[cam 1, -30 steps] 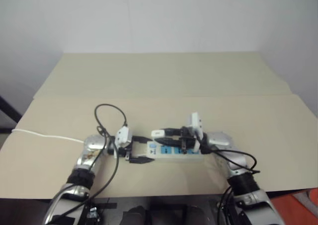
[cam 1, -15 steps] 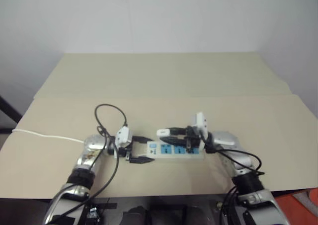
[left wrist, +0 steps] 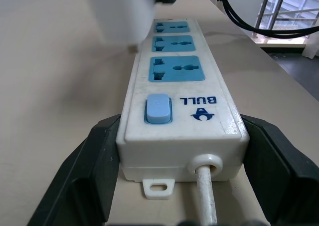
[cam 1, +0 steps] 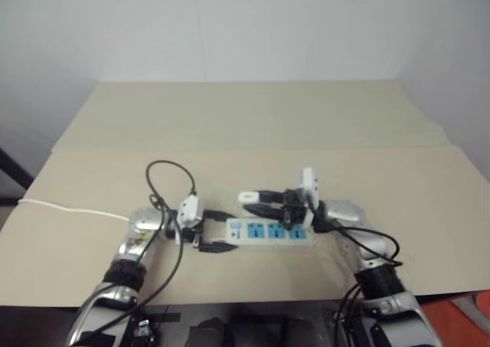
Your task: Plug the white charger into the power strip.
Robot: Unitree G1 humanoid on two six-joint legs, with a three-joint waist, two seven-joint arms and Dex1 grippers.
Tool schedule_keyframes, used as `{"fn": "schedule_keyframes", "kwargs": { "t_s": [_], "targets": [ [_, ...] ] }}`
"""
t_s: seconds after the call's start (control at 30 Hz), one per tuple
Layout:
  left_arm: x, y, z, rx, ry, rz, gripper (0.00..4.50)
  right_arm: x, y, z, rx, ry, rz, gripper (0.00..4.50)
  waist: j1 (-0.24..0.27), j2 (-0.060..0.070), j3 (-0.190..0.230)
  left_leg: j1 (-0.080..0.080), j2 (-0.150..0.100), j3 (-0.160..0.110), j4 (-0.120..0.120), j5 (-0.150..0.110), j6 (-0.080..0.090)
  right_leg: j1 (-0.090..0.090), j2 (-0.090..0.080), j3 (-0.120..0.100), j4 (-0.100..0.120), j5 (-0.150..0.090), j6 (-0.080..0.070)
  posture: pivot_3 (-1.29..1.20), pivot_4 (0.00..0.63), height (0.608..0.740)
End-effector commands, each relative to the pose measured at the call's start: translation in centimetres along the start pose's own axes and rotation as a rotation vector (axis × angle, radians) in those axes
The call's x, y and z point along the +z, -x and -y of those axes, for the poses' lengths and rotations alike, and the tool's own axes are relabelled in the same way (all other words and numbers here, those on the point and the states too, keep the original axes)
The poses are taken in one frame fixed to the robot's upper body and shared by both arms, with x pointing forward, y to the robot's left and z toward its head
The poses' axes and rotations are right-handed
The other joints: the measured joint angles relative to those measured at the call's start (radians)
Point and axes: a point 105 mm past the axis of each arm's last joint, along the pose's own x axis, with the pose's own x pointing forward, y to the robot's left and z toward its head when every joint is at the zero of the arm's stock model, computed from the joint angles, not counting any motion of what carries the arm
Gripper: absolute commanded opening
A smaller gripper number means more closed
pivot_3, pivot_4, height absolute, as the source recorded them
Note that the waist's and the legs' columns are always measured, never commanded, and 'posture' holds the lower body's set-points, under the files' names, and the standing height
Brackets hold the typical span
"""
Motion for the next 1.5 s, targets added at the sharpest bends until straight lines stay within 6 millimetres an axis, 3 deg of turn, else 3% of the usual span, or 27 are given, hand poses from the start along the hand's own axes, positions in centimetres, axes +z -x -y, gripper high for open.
{"fn": "schedule_keyframes", "kwargs": {
  "t_s": [0.03,0.5,1.5],
  "targets": [
    [0.0,-0.1,0.2,-0.007,0.0,0.0,3.25,0.9,-0.4,-0.5,0.034,0.015,0.021,1.1,0.0,0.0,0.0,0.0,0.0,0.0,0.0,0.0,0.0,0.0,0.0,0.0,0.0,0.0,0.0,0.0,0.15,0.74],
    [0.1,-0.2,0.0,-0.002,-0.006,0.002,3.25,-2.1,0.0,-0.8,0.03,-0.021,-0.063,1.1,0.0,0.0,0.0,0.0,0.0,0.0,0.0,0.0,0.0,0.0,0.0,0.0,0.0,0.0,0.0,0.0,0.15,0.74],
    [0.0,0.0,0.1,-0.006,-0.004,-0.008,3.25,-5.7,4.3,0.0,-0.055,-0.052,-0.206,1.1,0.005,0.0,0.0,0.003,0.0,0.0,0.0,0.0,0.0,0.0,0.0,0.0,-0.001,0.0,0.0,0.0,0.15,0.74]
  ]
}}
